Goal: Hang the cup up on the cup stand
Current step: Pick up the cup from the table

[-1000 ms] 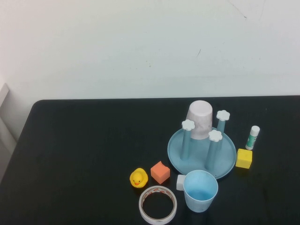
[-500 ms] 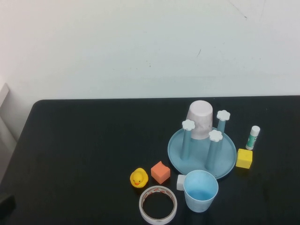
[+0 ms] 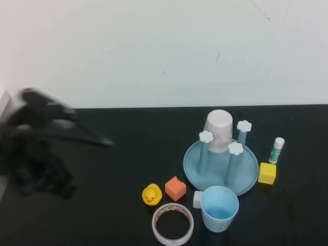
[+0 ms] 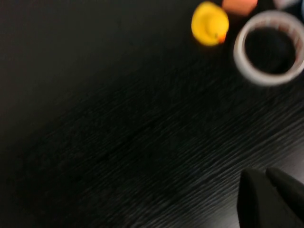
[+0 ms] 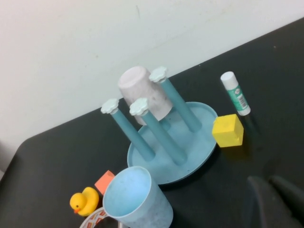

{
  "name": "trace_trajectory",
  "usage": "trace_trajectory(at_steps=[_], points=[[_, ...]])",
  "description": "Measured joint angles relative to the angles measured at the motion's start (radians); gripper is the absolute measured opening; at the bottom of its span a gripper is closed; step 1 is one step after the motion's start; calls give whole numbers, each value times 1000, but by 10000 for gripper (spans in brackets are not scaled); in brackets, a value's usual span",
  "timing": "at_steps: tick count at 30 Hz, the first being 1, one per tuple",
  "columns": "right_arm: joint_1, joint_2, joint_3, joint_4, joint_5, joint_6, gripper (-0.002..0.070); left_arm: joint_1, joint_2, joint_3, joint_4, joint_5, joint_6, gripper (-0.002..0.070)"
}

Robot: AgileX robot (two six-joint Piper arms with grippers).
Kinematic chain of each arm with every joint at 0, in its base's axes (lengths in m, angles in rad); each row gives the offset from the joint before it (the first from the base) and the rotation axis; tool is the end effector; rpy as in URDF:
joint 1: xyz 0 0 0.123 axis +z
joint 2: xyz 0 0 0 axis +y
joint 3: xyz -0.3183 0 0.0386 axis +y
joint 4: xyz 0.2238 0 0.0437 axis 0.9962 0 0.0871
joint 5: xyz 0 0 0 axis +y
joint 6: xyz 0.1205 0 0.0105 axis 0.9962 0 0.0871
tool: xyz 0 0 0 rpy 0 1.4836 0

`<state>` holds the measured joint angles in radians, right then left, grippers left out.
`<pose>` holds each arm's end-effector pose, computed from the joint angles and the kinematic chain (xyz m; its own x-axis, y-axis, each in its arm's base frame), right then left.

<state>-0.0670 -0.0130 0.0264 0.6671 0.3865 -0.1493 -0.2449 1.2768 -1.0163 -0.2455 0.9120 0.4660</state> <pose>0.0218 0.0268 0.1707 -0.2811 0.4697 -0.8369 -0.0351 0.8664 0.4981 0.2166 -0.0781 0.3192 -0.7086 0.4893 -0.5083 0.5742 0.8187 -0.0123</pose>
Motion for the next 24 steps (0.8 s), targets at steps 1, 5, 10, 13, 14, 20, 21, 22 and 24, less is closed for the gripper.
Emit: trace_trajectory(at_steps=[1,5,10,13,14,20,21,22,24], points=[[0,0,0,12,2,-19,-1,-47,36,-27,42,10,-29,-2],[0,0,0,34,4,-59,-1,-216,200,-148,203,21,-141,-1],[0,0,0,39,6,-65,-1,-372,364,-284,246,16,-182,-1],[0,0,0,41,6,-69,-1,-444,466,-355,252,-1,-197,-1],[0,0,0,43,6,-68,-1,-460,499,-374,252,-3,-201,-1],[0,0,0,43,6,-68,-1,-530,669,-517,223,-8,-214,103],[0,0,0,43,6,-68,-1,-537,697,-541,197,-8,-214,159],[0,0,0,43,6,-68,-1,-541,723,-564,172,-8,-221,225],[0,0,0,43,6,-68,-1,-543,772,-602,143,-14,-258,350]])
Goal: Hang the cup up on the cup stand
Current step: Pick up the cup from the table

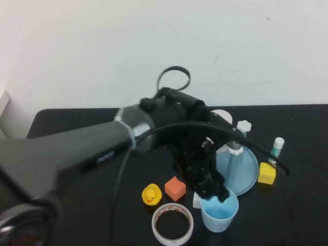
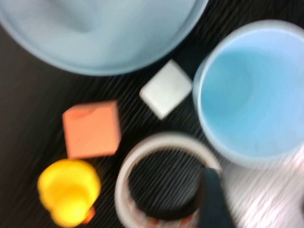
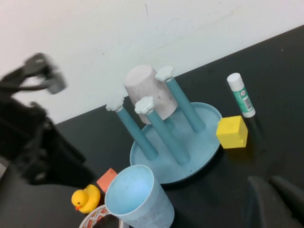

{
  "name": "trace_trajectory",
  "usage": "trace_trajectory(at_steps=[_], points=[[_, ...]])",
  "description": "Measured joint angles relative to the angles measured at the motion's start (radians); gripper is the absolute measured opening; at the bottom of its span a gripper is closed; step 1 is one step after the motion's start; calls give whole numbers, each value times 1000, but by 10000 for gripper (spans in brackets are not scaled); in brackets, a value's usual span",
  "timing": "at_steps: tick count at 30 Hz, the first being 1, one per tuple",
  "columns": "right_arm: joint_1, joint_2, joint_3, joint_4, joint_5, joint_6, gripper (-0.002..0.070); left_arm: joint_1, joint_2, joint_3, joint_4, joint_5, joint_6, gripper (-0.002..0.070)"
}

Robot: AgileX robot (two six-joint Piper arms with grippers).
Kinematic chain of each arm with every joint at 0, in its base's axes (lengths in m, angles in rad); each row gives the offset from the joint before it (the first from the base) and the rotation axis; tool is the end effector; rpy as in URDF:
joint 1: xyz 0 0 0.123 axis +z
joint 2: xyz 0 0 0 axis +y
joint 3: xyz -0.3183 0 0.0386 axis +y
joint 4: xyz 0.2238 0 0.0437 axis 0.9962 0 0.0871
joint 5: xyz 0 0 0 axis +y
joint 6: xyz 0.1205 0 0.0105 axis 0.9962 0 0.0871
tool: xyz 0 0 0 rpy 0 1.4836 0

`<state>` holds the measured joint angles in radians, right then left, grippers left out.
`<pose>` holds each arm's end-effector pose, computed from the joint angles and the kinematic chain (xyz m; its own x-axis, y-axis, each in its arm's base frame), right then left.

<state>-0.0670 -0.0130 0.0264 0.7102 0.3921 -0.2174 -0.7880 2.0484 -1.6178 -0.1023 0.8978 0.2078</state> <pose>0.0216 0.0288 0.1714 -0.2822 0.4447 -0.8501 -0.0595 0.8763 0.4781 0.3045 -0.3198 0.2202 -0.5559 0.7614 -0.3335 0.8132 0.5814 -0.0279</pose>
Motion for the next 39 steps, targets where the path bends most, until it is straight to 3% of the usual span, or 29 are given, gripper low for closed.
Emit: trace_trajectory(at_steps=[2,4,11,17,19,22,25,34,39], points=[[0,0,0,0,0,0,-1,-1,40,-38,-7,-5,-55,462],[0,0,0,0,0,0,-1,-1,82,-71,-7,-8,-100,519],[0,0,0,4,0,-27,-1,-1,203,-160,-5,-9,-144,530],[0,0,0,8,0,-39,-1,-1,289,-202,12,-7,-177,426],[0,0,0,10,0,-42,-1,-1,303,-207,22,-5,-188,337],[0,0,0,12,0,-45,-1,-1,308,-211,28,-7,-192,146],[0,0,0,13,0,-45,-1,-1,308,-219,30,-9,-192,43],[0,0,0,15,0,-45,-1,-13,204,-186,70,41,-172,8],[0,0,0,21,2,-45,-1,-62,-29,-11,157,-93,-160,8]])
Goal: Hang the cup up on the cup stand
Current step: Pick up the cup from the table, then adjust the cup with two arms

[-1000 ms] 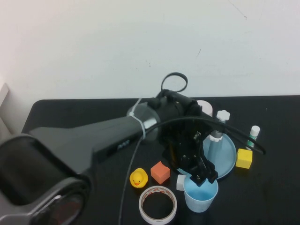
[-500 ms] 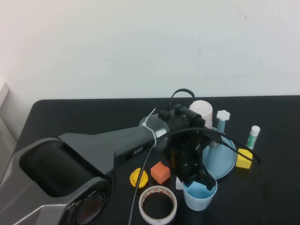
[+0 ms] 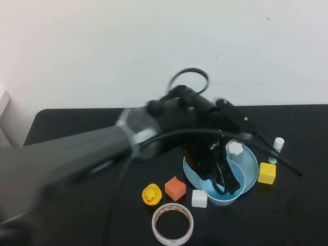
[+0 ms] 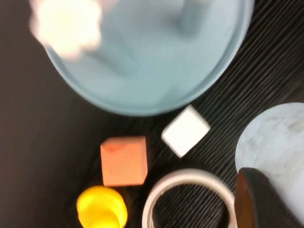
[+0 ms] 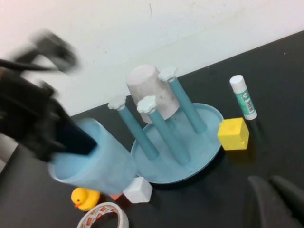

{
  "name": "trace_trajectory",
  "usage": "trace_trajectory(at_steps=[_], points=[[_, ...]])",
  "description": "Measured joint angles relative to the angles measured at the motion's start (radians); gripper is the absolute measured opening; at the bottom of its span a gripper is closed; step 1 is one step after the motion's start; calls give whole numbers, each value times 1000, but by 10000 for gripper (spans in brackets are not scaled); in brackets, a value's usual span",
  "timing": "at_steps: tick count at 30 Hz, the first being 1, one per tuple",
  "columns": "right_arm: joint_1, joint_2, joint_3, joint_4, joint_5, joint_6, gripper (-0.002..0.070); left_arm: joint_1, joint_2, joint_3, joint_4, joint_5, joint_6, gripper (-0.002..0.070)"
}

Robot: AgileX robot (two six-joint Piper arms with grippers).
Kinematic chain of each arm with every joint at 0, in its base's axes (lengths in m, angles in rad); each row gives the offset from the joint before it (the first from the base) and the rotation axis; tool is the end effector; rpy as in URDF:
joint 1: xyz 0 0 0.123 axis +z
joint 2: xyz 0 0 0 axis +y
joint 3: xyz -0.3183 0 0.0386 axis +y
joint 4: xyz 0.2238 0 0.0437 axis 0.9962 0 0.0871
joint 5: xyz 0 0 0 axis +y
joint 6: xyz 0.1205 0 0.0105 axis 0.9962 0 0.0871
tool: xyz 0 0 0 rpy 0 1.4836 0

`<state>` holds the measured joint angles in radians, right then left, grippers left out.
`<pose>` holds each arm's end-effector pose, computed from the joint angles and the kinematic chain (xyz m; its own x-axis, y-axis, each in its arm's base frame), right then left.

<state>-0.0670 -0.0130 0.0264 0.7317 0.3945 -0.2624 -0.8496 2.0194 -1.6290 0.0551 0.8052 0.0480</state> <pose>0.0215 0.0297 0.1719 -0.2808 0.4224 -0.8618 -0.0748 0.8856 0.4585 0.3010 -0.3351 0.2402 -0.5249 0.7274 -0.4421 0.7868 0.6127 0.0739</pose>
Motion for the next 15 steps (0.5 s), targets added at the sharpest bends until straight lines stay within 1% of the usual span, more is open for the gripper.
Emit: trace_trajectory(at_steps=[6,13,15], points=[[0,0,0,23,10,0,-1,-36,-312,347,29,-314,-2,8],[0,0,0,66,32,-9,-1,-44,-602,703,94,-727,0,8],[0,0,0,107,44,-47,-1,-44,-652,779,101,-833,22,8]])
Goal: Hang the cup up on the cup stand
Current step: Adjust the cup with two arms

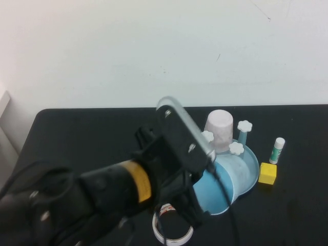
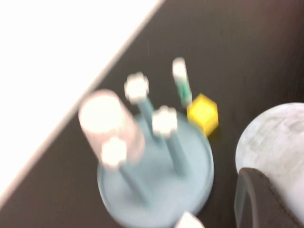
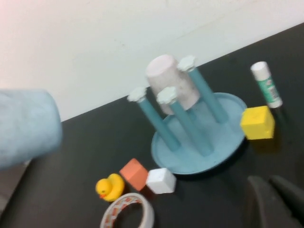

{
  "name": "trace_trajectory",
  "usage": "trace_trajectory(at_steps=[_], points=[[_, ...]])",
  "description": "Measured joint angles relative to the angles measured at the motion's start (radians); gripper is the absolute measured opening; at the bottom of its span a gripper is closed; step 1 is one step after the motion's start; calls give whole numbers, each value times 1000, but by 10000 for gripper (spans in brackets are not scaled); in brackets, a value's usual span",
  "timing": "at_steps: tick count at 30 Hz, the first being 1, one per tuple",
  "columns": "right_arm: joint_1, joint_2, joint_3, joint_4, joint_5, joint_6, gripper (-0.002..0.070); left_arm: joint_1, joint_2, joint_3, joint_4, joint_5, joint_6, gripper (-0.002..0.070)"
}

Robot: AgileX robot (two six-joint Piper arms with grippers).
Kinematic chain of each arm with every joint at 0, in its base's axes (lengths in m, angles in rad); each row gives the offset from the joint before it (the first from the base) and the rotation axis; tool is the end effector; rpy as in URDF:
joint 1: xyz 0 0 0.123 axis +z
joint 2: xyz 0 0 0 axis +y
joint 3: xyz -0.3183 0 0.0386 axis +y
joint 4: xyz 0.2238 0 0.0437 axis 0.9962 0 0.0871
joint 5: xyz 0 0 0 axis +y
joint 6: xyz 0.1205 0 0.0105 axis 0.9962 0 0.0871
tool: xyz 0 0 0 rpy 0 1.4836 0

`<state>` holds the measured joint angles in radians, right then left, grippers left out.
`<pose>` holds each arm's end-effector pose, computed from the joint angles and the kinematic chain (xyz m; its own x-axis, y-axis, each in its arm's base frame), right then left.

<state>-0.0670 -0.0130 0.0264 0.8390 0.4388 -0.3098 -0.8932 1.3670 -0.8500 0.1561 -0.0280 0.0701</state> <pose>0.0198 0.0370 0.1720 -0.3143 0.4598 -0.8306 -0.1111 0.8511 0.5132 0.1882 -0.2347 0.3225 -0.0639 0.4370 -0.8972 0.8167 0.5395 0.2047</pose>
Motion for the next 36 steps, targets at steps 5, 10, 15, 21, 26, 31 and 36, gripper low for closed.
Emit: trace_trajectory(at_steps=[5,10,15,21,26,31,36], points=[[0,0,0,202,44,-146,-1,-2,-57,99,-56,-258,244,8],[0,0,0,467,73,-252,20,-2,-60,109,-313,-512,670,8],[0,0,0,749,99,-306,201,-2,-58,109,-452,-685,904,8],[0,111,0,845,165,-239,537,-2,-48,109,-428,-700,947,8],[0,289,-81,845,224,-223,596,-2,-35,109,-418,-677,947,8],[0,530,-240,849,281,-257,600,-2,-31,109,-414,-671,947,8],[0,827,-388,849,403,-269,600,-2,-28,109,-414,-671,947,8]])
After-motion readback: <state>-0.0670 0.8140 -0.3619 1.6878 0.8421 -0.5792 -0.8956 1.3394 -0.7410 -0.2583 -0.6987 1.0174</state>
